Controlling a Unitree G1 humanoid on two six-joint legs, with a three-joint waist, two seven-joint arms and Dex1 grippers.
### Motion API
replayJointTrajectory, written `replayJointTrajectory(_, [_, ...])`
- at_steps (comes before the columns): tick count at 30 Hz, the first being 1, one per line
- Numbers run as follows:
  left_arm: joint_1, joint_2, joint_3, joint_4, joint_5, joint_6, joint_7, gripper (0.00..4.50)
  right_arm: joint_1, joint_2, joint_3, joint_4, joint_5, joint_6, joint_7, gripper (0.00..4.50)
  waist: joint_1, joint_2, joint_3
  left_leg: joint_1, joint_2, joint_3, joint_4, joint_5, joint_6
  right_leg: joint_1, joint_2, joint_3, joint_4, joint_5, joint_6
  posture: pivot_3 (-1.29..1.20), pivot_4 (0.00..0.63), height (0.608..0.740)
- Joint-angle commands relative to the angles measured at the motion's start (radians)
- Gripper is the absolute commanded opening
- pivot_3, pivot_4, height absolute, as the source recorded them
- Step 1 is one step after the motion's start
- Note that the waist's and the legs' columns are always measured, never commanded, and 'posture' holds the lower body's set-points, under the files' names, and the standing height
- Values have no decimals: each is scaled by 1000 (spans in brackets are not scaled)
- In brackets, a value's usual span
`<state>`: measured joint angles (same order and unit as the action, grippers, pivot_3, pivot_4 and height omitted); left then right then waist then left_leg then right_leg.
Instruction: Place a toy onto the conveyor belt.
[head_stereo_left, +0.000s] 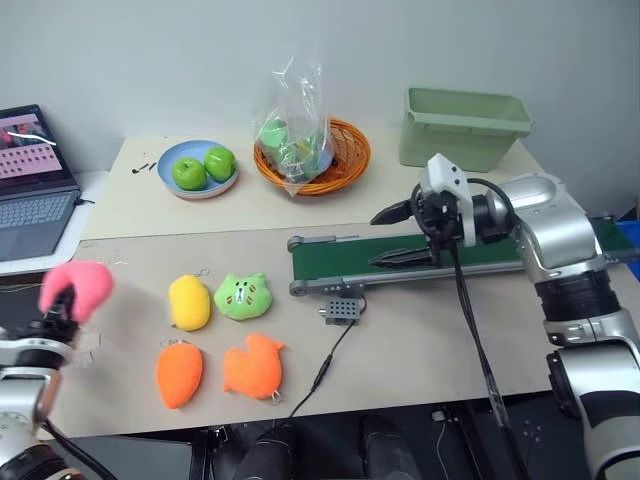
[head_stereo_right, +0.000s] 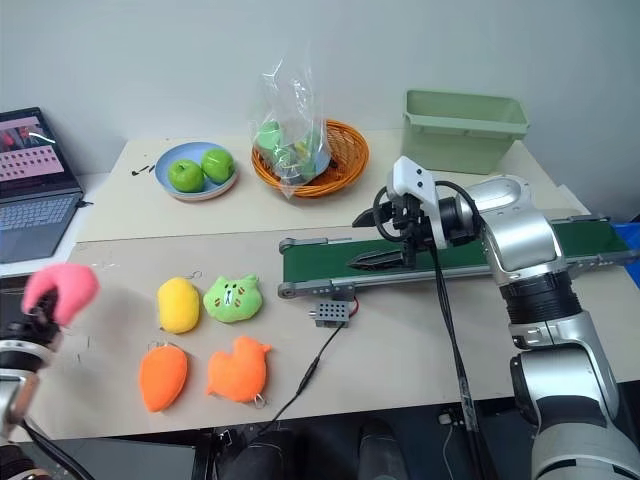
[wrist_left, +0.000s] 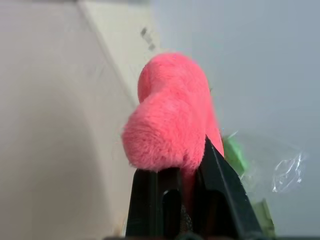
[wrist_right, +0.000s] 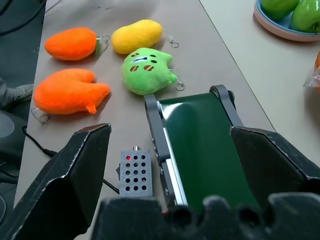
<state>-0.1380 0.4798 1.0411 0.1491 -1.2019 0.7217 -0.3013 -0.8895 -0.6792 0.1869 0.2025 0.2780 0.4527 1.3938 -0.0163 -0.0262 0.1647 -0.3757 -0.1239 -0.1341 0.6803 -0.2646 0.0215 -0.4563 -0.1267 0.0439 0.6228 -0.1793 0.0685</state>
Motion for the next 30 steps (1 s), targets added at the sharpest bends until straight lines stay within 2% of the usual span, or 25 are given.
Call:
replayJointTrajectory(1, [16,62,-124,-196,245,-210,2,21,-25,12,-12,7,2,-33,0,4500,5,0,0,0,0,0,0,0,0,0,0,0,0,0,0,0,150,740])
replayJointTrajectory(3, [70,143,-312,-234,616,-399,68,21,-28,23,-8,15,-1,-40,0,4500,5,0,0,1,0,0,0,0,-1,1,0,0,0,0,-1,0,150,740])
replayJointTrajectory(5, [104,208,-445,-238,889,-580,108,21,-34,35,-4,29,-7,-54,-1,4500,5,0,0,2,0,2,-2,1,-1,1,1,1,-1,1,-2,0,150,740])
replayJointTrajectory(9, [153,301,-584,-207,1233,-825,173,21,-55,47,-9,59,-21,-79,-4,4500,1,0,0,1,2,3,-3,-1,2,1,3,2,-8,4,-4,0,150,740])
replayJointTrajectory(11, [203,383,-673,-188,1472,-965,235,21,-57,41,-15,61,-26,-85,-6,4500,-2,0,0,0,3,3,-4,-1,2,0,4,2,-10,5,-5,0,150,740])
replayJointTrajectory(14, [240,474,-784,-155,1728,-1136,339,21,-40,25,-26,44,-26,-83,-14,4500,1,2,1,0,4,4,-6,-2,2,-1,5,1,-11,5,-5,0,150,740])
replayJointTrajectory(17, [239,531,-880,-108,1926,-1260,468,21,-16,12,-38,15,-21,-67,-31,4500,2,2,1,0,4,4,-8,-3,2,-2,5,1,-12,5,-5,0,150,740])
replayJointTrajectory(21, [159,531,-968,-16,2067,-1306,613,21,15,3,-50,-31,-8,-41,-55,4500,3,2,1,0,4,4,-8,-3,3,-2,5,0,-11,5,-5,0,150,740])
replayJointTrajectory(28, [-171,487,-1188,137,2210,-1407,689,21,75,-30,-81,-124,13,11,-101,4500,12,2,1,-1,4,4,-5,-3,3,-1,4,-2,-10,5,-4,0,150,740])
replayJointTrajectory(30, [-313,433,-1263,206,2228,-1450,678,21,106,-45,-99,-171,24,37,-116,4500,16,2,1,-1,4,5,-3,-3,3,-2,4,-3,-10,6,-3,0,150,740])
